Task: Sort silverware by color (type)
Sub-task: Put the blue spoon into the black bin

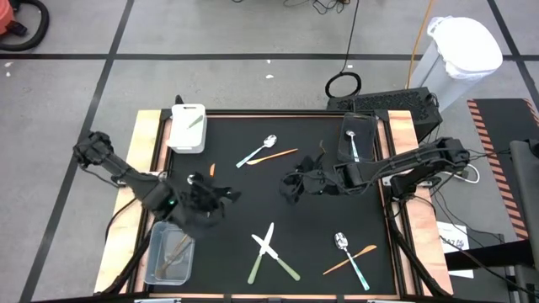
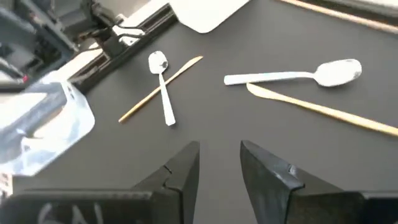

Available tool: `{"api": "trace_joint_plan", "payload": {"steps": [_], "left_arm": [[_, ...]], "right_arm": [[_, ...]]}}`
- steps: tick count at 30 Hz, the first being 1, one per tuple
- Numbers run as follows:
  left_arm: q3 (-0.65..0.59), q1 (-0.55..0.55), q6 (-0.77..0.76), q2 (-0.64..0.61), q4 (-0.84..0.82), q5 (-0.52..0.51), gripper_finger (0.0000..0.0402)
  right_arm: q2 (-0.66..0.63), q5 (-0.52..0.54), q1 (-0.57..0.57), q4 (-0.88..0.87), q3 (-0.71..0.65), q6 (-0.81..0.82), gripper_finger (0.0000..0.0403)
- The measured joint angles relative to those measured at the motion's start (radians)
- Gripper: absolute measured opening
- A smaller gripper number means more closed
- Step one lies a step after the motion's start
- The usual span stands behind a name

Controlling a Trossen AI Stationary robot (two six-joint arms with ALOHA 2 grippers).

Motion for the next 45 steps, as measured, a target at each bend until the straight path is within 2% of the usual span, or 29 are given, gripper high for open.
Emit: {"api": "trace_joint_plan", "payload": {"steps": [2, 5, 8, 11, 16, 21, 26, 31, 36, 45], "left_arm": [[0.0, 0.062, 0.181, 0.007, 0.112, 0.067, 0.0218], [0.0, 0.163, 0.4, 0.015, 0.228, 0.242, 0.0219], [0.0, 0.252, 0.52, 0.019, 0.31, 0.426, 0.0219], [0.0, 0.311, 0.586, 0.029, 0.386, 0.498, 0.0219], [0.0, 0.352, 0.672, 0.038, 0.403, 0.457, 0.0219], [-0.001, 0.374, 0.675, 0.055, 0.389, 0.442, 0.0219], [-0.001, 0.371, 0.676, 0.058, 0.334, 0.44, 0.0219], [-0.001, 0.371, 0.673, 0.058, 0.238, 0.398, 0.0219], [-0.001, 0.371, 0.687, 0.058, 0.224, 0.394, 0.0219], [-0.001, 0.376, 0.692, 0.084, 0.226, 0.385, 0.0219]], "right_arm": [[0.0, -0.049, -0.003, 0.0, 0.0, 0.004, 0.0114], [0.0, -0.131, -0.022, -0.013, 0.0, -0.059, 0.0114], [0.0, -0.209, -0.049, -0.097, 0.0, -0.05, 0.0114], [0.0, -0.253, -0.05, -0.25, 0.0, 0.0, 0.0114], [0.0, -0.237, 0.011, -0.501, -0.021, 0.127, 0.0114], [0.0, -0.264, 0.085, -0.616, -0.065, 0.24, 0.0114], [0.0, -0.292, 0.171, -0.618, -0.119, 0.38, 0.0114], [0.0, -0.338, 0.235, -0.626, -0.151, 0.465, 0.0114], [0.0, -0.41, 0.298, -0.627, -0.151, 0.522, 0.0114], [0.0, -0.435, 0.409, -0.495, -0.151, 0.443, 0.0114]]}}
